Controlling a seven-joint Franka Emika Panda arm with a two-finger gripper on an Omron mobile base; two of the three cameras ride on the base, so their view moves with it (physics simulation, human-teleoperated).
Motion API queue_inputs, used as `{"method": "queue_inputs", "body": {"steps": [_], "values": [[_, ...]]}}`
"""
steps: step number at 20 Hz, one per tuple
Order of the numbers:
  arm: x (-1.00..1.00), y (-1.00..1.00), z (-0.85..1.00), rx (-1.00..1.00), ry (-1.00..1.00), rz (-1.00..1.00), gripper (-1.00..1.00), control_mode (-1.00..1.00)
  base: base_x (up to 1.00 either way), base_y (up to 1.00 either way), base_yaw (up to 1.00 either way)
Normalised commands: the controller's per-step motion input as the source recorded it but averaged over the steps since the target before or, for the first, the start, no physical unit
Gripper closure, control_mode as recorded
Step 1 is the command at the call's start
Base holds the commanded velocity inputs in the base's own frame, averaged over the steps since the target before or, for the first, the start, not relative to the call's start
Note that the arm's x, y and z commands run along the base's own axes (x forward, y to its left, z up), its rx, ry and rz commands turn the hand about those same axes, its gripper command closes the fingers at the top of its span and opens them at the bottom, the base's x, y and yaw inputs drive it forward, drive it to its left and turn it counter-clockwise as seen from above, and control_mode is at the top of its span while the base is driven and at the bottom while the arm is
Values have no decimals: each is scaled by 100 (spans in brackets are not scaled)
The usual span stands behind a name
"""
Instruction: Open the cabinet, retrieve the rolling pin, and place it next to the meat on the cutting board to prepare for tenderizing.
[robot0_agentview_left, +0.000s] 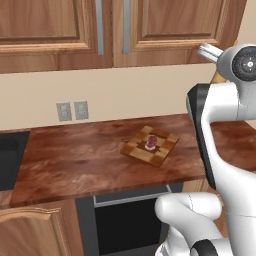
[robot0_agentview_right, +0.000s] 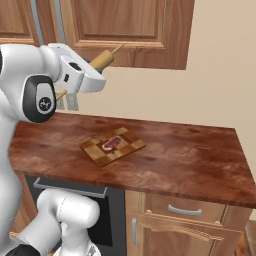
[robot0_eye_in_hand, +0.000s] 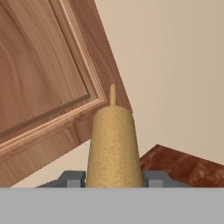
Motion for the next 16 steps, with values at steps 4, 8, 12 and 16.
{"method": "queue_inputs", "body": {"steps": [4, 8, 12, 16], "values": [[0, 0, 0, 0, 0, 0, 100, 100, 0, 0, 0], [0, 0, 0, 0, 0, 0, 100, 100, 0, 0, 0], [0, 0, 0, 0, 0, 0, 100, 100, 0, 0, 0], [0, 0, -2, 0, 0, 0, 100, -100, 0, 0, 0]]}}
